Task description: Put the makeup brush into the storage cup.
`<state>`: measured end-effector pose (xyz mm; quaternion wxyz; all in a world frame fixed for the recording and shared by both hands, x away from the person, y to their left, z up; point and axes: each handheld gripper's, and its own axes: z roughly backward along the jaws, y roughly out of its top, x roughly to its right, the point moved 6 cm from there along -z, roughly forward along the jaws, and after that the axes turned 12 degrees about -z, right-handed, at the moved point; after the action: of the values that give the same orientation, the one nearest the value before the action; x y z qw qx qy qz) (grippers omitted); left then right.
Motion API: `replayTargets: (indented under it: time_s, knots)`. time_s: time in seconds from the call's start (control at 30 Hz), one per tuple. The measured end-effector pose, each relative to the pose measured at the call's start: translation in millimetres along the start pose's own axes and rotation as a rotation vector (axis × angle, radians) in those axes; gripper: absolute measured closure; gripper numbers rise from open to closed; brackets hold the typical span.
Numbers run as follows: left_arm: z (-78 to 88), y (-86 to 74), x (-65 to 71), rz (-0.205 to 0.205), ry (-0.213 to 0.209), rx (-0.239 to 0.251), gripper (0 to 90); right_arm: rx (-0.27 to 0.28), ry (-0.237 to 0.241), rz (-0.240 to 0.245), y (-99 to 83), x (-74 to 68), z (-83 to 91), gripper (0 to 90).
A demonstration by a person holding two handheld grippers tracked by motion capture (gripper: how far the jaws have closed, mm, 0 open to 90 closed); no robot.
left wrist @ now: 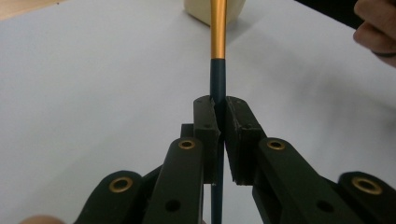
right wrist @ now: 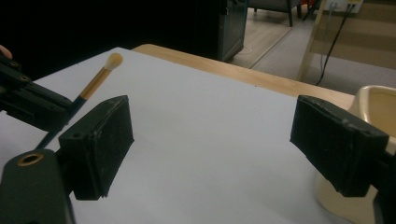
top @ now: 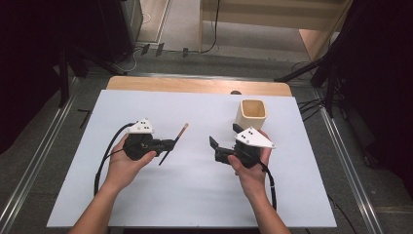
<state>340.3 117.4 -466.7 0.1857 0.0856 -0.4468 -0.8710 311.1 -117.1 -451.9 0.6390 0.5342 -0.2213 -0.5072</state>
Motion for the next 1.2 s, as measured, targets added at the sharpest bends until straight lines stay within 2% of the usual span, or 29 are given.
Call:
replayTargets:
  time_s: [0.07,0.23,0.33,0.47,0.6,0.63,0.73,0.9,0.93,1.0,1.03,1.17,1.2]
  knots:
    - [1.2,-2.0,1.4,0.003,0.002,0.024,84.8,0.009,0.025,-0.012,0.0,-4.0,-0.7,13.6]
    - [0.5,-4.4,4.9,0.017,0.002,0.068,84.7,0.012,0.036,-0.036,-0.2,-9.3,-1.0,13.6]
    - [-3.2,-4.7,8.9,0.011,0.011,0.082,84.8,0.012,0.041,-0.06,-0.4,-12.6,-0.9,13.3]
    - [-7.1,-4.4,12.9,0.012,0.016,0.104,84.7,0.002,0.066,-0.09,-1.4,-17.9,-1.3,13.3]
    - [-8.1,-3.4,14.0,0.015,0.015,0.129,84.7,-0.024,0.103,-0.121,-5.2,-29.3,-4.4,14.3]
    - [-7.9,-1.9,15.4,0.016,0.012,0.151,84.8,-0.034,0.11,-0.132,-6.7,-31.2,-5.8,15.2]
    - [-8.2,-0.5,16.8,0.02,0.01,0.168,84.7,-0.047,0.125,-0.169,-11.5,-37.1,-9.9,22.5]
    - [-10.3,0.8,20.1,0.029,0.011,0.206,84.8,-0.05,0.143,-0.209,-14.8,-42.4,-13.2,26.4]
    - [-11.5,1.0,21.9,0.032,0.009,0.22,84.7,-0.041,0.156,-0.24,-14.9,-43.9,-13.4,27.6]
    - [-12.9,1.8,24.7,0.03,0.009,0.236,84.7,-0.036,0.159,-0.265,-14.7,-44.2,-13.4,29.9]
    - [-12.9,1.8,24.7,0.03,0.009,0.236,84.7,-0.036,0.159,-0.265,-14.7,-44.2,-13.4,29.9]
    - [-17.1,3.5,31.0,0.019,0.009,0.253,84.7,-0.027,0.189,-0.328,-15.3,-44.7,-12.9,40.1]
    - [-18.3,4.1,32.3,0.019,0.008,0.256,84.7,-0.027,0.189,-0.328,-15.3,-44.7,-12.9,40.1]
